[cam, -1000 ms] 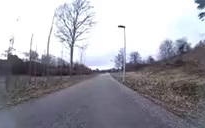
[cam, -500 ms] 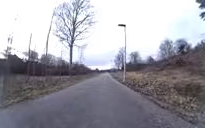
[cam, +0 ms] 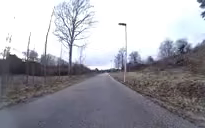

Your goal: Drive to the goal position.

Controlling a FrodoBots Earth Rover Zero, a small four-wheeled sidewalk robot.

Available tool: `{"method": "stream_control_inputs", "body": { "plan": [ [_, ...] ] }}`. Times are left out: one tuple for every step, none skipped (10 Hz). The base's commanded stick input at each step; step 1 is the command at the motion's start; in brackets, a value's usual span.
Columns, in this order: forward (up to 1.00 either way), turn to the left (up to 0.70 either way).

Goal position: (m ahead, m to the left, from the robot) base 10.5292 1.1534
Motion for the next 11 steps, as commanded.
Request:
{"method": "stream_control_inputs", "body": {
  "plan": [
    [0.50,0.00],
    [0.50,0.00],
    [0.50,0.00],
    [0.50,0.00],
    [0.50,0.00],
    [0.50,0.00],
    [0.50,0.00],
    [0.50,0.00],
    [0.50,0.00],
    [0.50,0.00],
    [0.50,0.00]
  ]
}}
